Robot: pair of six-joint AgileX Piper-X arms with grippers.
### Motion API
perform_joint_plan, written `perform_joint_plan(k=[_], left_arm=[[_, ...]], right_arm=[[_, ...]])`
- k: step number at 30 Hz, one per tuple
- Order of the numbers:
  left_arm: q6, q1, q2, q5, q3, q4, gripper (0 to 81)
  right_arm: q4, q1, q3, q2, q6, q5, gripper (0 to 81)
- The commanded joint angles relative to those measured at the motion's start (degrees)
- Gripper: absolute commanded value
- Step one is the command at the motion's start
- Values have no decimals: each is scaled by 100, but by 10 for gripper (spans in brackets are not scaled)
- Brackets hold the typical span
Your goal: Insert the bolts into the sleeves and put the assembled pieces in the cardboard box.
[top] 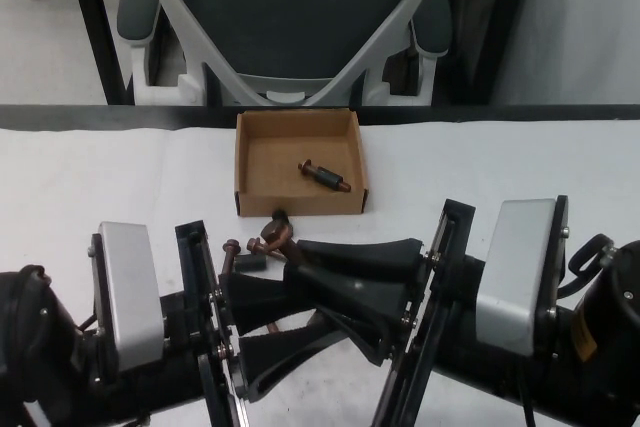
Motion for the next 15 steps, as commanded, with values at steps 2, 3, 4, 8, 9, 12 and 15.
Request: perform_joint_plan(k=[2, 3, 4, 8, 9, 12, 15], left_arm=[[211, 70, -73, -166, -33, -103, 8], [211, 70, -73, -224, -34, -103, 8], [211, 70, -73, -219, -34, -71, 8], [246, 211, -73, -396, -34, 95, 8], [294, 279, -73, -500, -34, 168, 8], [432, 521, -73, -811, -34, 485, 8], [431, 752, -73, -1106, -34, 750, 8]], right_arm=[[-66, -30, -63, -55, -39, 41, 2], [-66, -30, -63, -55, -39, 41, 2], [-66, -30, -63, -55, -39, 41, 2], [-66, -30, -63, -55, -27, 41, 2], [-66, -30, -63, -55, -27, 41, 2], [62, -30, -63, -55, -27, 291, 2], [508, -53, -63, -55, -27, 820, 2]])
